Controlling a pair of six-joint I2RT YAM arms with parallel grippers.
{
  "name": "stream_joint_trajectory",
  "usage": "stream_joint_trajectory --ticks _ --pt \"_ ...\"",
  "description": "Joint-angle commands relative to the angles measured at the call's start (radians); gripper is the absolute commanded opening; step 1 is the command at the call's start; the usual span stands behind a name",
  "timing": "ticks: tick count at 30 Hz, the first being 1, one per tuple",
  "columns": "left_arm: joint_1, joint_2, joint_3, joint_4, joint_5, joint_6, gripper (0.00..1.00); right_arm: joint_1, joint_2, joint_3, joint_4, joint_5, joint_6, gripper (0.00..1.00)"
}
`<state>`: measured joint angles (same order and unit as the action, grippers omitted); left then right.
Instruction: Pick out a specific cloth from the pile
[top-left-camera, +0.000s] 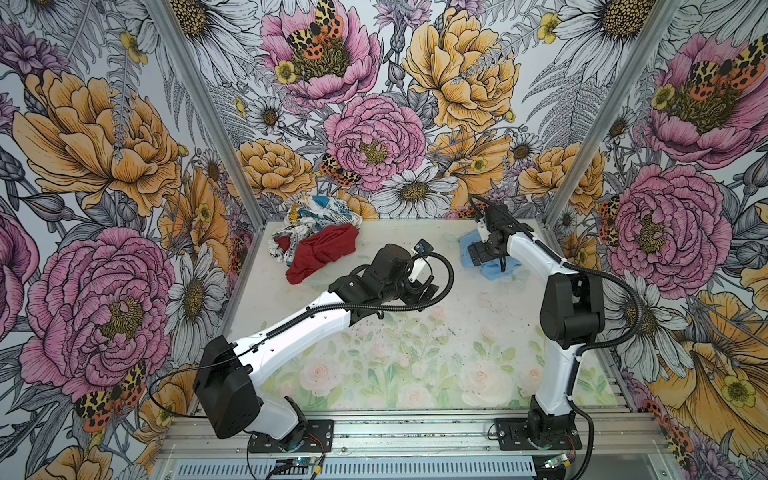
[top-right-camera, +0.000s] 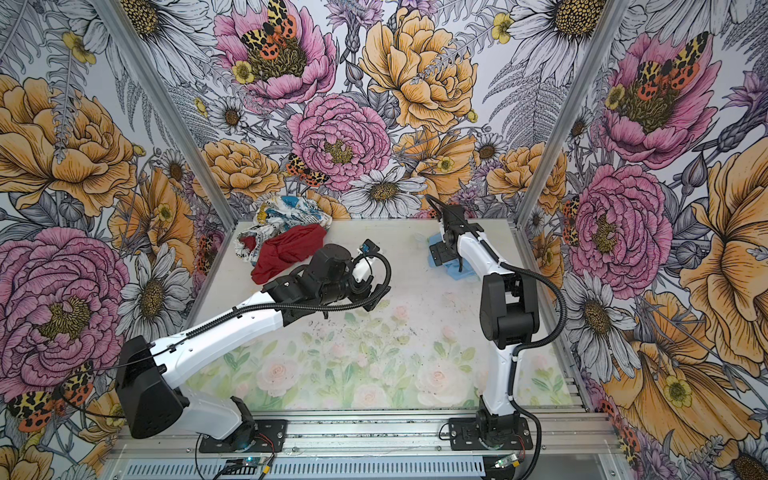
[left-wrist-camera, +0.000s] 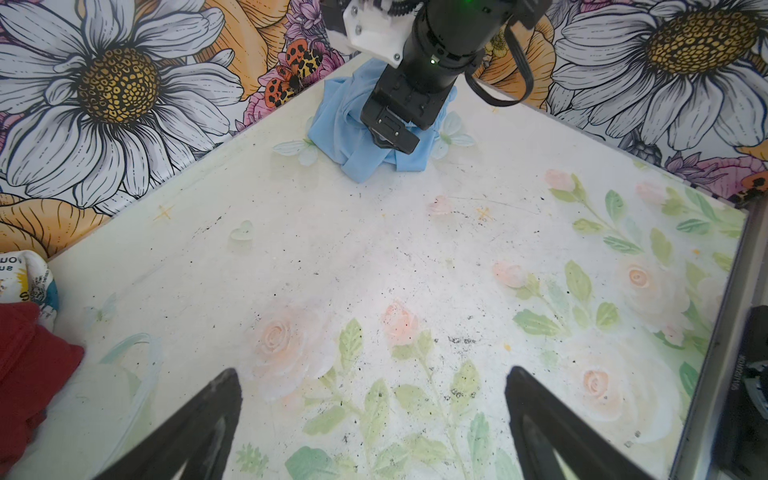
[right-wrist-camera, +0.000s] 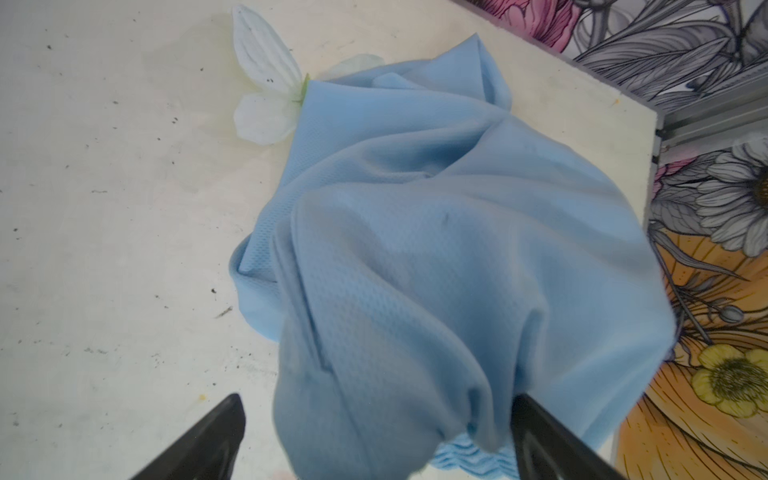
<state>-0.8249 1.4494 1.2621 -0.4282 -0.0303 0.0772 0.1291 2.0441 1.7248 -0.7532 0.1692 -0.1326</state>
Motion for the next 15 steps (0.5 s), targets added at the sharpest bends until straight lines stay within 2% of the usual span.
stream_joint_trajectory --ticks 1,7,11,15 --pt "0.011 -0.022 -0.004 0.017 -0.011 -0.015 0.99 0.000 0.111 0.137 -0.102 0.004 0.016 0.99" --pt "0.019 -0.024 -0.014 0.014 -0.011 -0.016 0.99 -0.002 0.289 0.339 -0.225 0.082 0.064 0.99" --pt "0.025 -0.027 -0.015 0.006 -0.017 -0.016 0.99 -0.009 0.403 0.517 -0.358 0.092 0.096 0.99" --pt "0.030 -0.025 -0.008 0.001 -0.016 -0.015 0.99 -0.043 0.507 0.700 -0.482 0.095 0.153 0.87"
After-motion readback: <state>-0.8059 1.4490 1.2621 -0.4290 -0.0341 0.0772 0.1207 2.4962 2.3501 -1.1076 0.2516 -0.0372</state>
